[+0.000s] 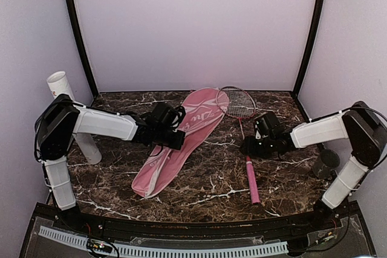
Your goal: Pack up the badminton gear
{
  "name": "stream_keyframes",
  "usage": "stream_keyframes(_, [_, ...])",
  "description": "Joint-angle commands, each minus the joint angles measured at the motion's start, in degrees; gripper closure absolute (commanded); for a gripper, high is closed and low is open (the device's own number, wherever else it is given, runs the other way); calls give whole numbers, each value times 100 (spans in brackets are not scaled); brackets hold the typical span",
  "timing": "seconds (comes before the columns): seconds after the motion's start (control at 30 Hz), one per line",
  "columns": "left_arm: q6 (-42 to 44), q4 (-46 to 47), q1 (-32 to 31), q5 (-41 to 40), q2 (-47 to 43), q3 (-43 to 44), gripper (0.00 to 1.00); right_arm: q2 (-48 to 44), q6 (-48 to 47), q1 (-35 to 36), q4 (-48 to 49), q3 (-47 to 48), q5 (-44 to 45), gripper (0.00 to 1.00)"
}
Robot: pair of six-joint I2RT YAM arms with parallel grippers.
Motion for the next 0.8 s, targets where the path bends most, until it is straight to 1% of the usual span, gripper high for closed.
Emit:
stream_keyframes(0.0, [-50,117,17,122,-447,-120,100,782,-706,-100,-544,740,479,41])
stream_keyframes(0.13, [-103,176,17,208,-485,-152,100,1373,-983,-173,-687,1473,697,49])
stream_keyframes(0.2, [-128,204,17,249,-495,-167,100,1651,-1105,-192,-744,1806,794,56])
stream_keyframes(0.37, [-176,247,17,308,-484,-154,100,2048,-1248,-211,-983,2401,1014,81])
stream_keyframes(0.43, [-199,255,17,310,-482,-146,100,2001,-1188,-210,-1064,2395,1065,92])
stream_keyframes(0.5, [-233,245,16,290,-479,-116,100,1740,-1106,-211,-1126,2234,995,100])
stream_keyframes(0.63, [-305,199,17,210,-454,5,100,874,-931,-178,-1294,1568,704,100])
stream_keyframes(0.77, [-399,221,26,177,-404,128,100,-209,-802,60,-1836,809,526,100])
